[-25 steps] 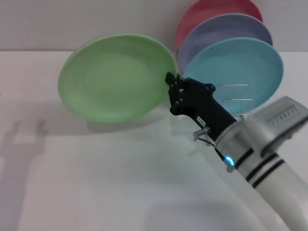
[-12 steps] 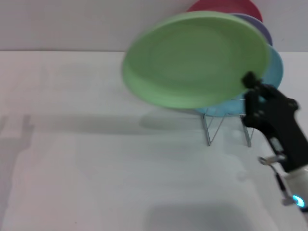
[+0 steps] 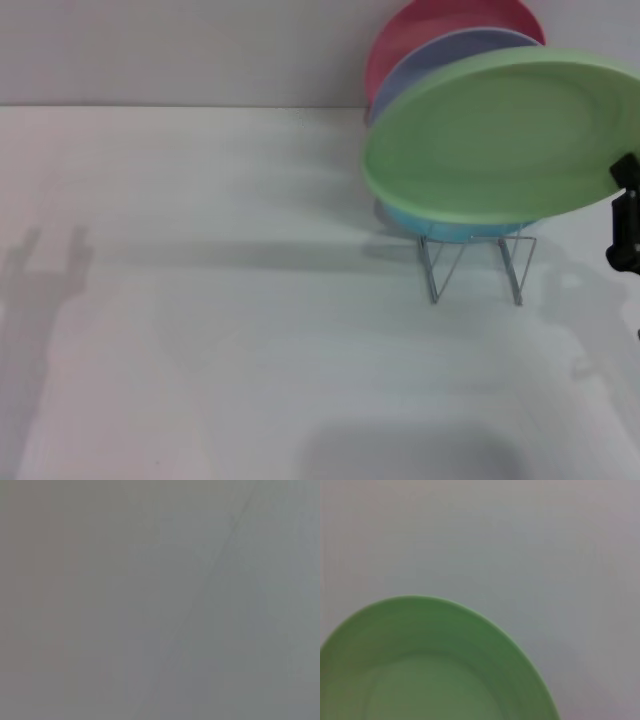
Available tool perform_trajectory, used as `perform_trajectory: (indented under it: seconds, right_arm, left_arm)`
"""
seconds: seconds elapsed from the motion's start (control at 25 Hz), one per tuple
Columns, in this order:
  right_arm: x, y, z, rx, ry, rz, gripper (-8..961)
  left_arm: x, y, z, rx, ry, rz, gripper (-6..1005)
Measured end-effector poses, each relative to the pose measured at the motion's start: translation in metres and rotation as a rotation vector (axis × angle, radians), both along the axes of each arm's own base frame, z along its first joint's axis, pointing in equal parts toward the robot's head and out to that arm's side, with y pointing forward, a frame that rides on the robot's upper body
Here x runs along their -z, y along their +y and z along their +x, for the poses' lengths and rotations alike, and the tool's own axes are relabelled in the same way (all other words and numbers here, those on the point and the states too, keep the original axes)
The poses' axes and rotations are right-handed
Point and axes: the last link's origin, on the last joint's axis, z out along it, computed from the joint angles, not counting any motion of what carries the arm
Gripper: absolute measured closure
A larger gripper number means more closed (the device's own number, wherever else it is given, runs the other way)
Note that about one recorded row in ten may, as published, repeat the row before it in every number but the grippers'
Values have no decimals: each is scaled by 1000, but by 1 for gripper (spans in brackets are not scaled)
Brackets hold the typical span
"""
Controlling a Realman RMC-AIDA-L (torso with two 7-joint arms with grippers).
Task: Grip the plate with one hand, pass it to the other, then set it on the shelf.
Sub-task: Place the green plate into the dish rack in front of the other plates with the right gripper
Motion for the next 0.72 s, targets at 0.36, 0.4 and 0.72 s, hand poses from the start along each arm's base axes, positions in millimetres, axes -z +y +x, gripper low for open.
perform_trajectory:
  seconds: [0.36,0.4,0.72]
  right_arm:
    - [-22,16,24,-16,-52,8,933]
    - [-23,18,26,-18,-52,5,933]
    - [-25,24,42,-18,-62,-36,933]
  left_arm:
    - [10,8,10,14,-16,-37,284]
    - [11,9,11,16,-18,-39,283]
    - [15,10,16,26,-31,-42,272]
